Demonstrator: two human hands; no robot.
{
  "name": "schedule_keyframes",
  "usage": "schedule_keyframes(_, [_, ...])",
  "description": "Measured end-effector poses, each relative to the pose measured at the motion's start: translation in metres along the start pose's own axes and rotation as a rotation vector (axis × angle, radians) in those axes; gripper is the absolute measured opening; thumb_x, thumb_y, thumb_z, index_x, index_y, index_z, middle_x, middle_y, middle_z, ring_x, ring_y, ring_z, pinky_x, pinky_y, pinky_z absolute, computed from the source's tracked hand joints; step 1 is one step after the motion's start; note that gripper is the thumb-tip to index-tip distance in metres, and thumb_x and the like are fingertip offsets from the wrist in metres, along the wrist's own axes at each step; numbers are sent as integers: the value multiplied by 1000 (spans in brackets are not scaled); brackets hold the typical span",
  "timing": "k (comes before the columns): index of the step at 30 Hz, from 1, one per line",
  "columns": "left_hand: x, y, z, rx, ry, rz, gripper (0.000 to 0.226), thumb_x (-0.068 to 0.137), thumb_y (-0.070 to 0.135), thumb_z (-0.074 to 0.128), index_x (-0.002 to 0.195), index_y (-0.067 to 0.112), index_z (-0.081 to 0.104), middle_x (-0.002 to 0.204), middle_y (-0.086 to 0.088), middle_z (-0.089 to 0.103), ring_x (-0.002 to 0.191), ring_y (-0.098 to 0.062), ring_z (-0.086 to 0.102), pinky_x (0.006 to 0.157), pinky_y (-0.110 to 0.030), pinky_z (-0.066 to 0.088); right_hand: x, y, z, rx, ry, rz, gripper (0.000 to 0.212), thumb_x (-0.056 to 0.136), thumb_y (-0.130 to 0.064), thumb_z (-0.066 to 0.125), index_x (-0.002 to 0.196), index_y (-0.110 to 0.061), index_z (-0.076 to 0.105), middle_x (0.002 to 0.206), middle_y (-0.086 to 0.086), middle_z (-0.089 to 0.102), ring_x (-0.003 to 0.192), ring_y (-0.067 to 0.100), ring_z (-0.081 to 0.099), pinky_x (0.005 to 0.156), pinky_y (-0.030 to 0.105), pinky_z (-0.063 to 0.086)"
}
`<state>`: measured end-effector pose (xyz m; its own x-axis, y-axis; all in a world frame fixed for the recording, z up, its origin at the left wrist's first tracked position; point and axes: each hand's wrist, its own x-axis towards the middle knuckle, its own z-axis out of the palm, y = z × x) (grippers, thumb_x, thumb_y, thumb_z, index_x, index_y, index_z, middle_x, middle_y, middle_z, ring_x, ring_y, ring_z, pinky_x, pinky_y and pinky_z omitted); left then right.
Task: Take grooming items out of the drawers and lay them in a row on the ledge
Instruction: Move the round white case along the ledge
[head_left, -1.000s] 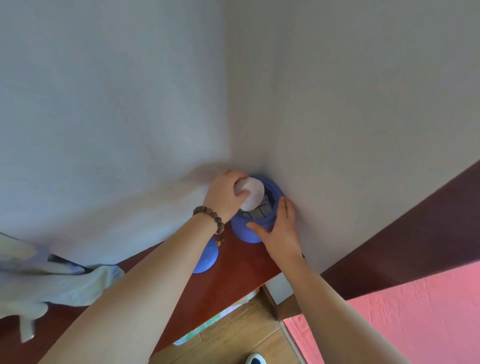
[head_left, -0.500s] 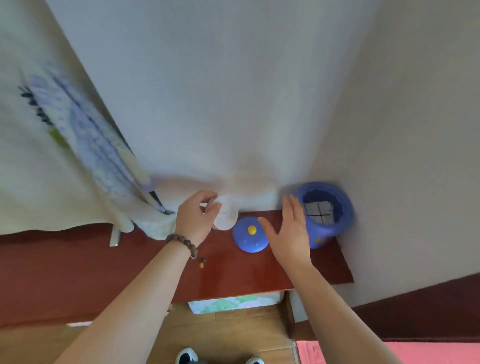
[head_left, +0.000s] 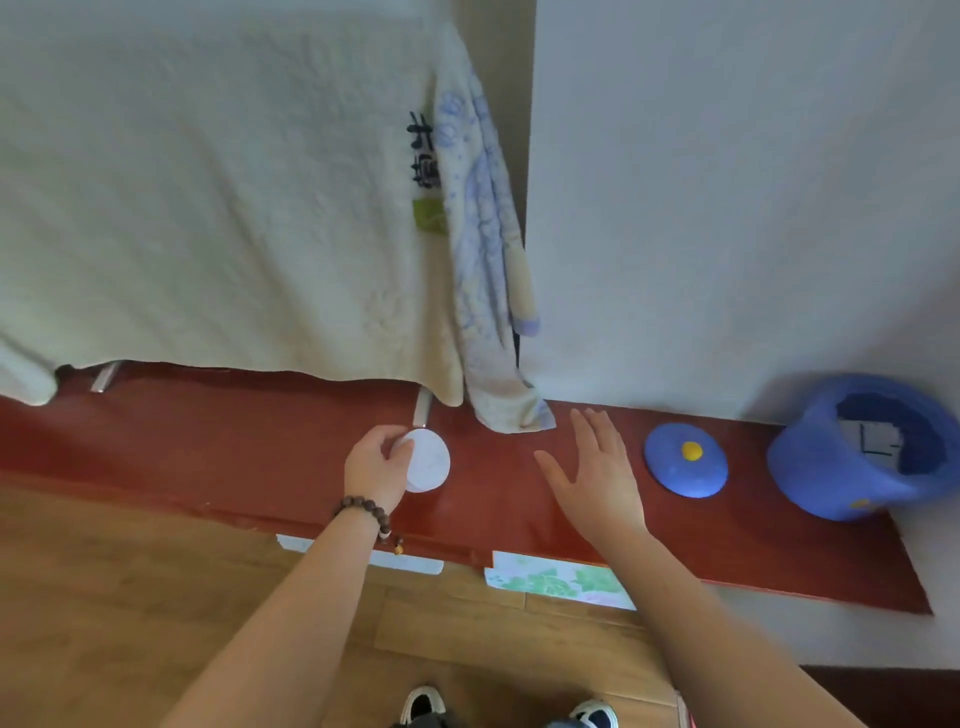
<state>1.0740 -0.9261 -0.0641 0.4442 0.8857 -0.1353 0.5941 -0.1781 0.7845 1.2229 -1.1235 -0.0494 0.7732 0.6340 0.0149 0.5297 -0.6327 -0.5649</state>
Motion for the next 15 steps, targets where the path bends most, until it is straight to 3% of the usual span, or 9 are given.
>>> schedule_keyframes(3, [17, -24, -21, 10, -35, -12, 22, 92, 15, 56, 112, 11, 64, 113, -6, 66, 98, -16, 55, 82, -27, 42, -5, -30, 27, -13, -27, 15, 69, 92, -50, 50, 146, -11, 31, 154, 8, 28, 146, 22, 12, 118, 37, 18])
schedule_keyframes(9, [38, -51, -45, 105, -143, -10, 32, 95, 18, 51, 126, 9, 57, 130, -10, 58, 119, -27, 53, 96, -32, 42, -15, -79, 68, -8, -7, 72, 66, 91, -49, 51, 144, -13, 35, 152, 7, 30, 143, 23, 20, 114, 42, 29])
schedule_keyframes(13, [38, -64, -52, 252, -372, 56, 84, 79, 35, 75, 146, 12, 30, 148, -8, 25, 131, -24, 39, 106, -33, 36, -21, -94, 81, -15, 9, 96, 65, 91, -48, 52, 144, -14, 36, 152, 5, 31, 143, 21, 20, 115, 40, 27])
schedule_keyframes(15, [36, -72, -50, 406, -414, 137, 98, 73, 38, 79, 148, 16, 21, 149, -6, 21, 134, -25, 33, 105, -37, 40, -22, -98, 84, -20, 7, 105, 66, 91, -47, 53, 144, -13, 36, 153, 5, 31, 144, 22, 19, 116, 39, 25])
